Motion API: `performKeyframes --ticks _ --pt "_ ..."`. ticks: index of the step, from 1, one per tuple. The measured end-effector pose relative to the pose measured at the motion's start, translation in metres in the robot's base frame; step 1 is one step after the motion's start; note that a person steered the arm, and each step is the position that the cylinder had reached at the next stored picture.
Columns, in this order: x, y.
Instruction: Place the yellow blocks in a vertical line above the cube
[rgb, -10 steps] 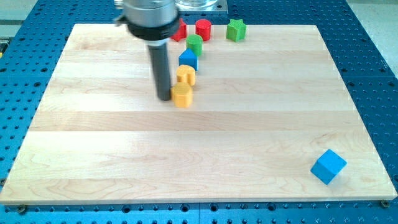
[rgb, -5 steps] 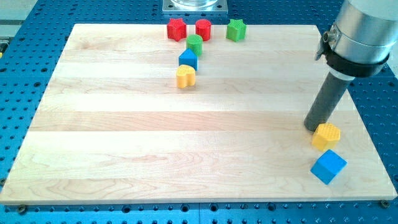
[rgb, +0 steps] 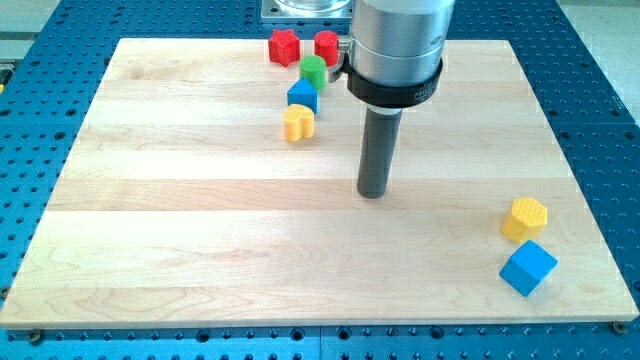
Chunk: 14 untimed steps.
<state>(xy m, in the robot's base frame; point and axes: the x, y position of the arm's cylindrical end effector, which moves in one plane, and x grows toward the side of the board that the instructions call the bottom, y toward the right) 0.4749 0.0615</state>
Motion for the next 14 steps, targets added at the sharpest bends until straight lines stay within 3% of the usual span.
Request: performKeyframes --ticks 1,3,4,5,7,10,11,12,13,14 --pt "-0.011 -0.028" --pt "-0.051 -0.151" --pt "-0.088 -0.105" --pt "-0.083 -0.018" --pt "-0.125 -0.071" --pt "-0.193 -0.011" --pt "-0.191 0.034" --pt "-0.087 0.081" --pt "-0.046 0.107" --pt "-0.061 0.103"
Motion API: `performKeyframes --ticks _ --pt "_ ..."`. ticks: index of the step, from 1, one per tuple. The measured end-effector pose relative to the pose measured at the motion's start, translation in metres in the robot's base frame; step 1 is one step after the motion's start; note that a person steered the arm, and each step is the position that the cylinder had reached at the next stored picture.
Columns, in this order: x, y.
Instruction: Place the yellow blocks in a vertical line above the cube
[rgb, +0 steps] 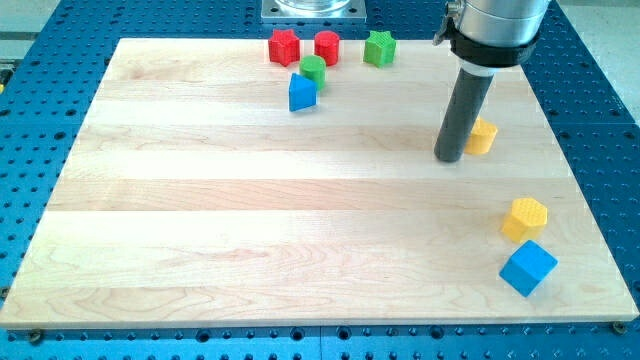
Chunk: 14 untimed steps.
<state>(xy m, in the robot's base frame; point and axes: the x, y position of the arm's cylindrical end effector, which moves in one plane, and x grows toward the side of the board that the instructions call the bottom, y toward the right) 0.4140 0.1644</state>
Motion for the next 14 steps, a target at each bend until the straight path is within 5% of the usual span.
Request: performKeyframes --ticks 2,6,10,11,12,13,14 --pt "-0.036 0.021" --pt "-0.003 0.126" --pt "0.059 0.080" --pt "0.044 0.078" --pt "0.019 0.007" --pt "0.011 -0.156" --pt "-0.027 -0.243"
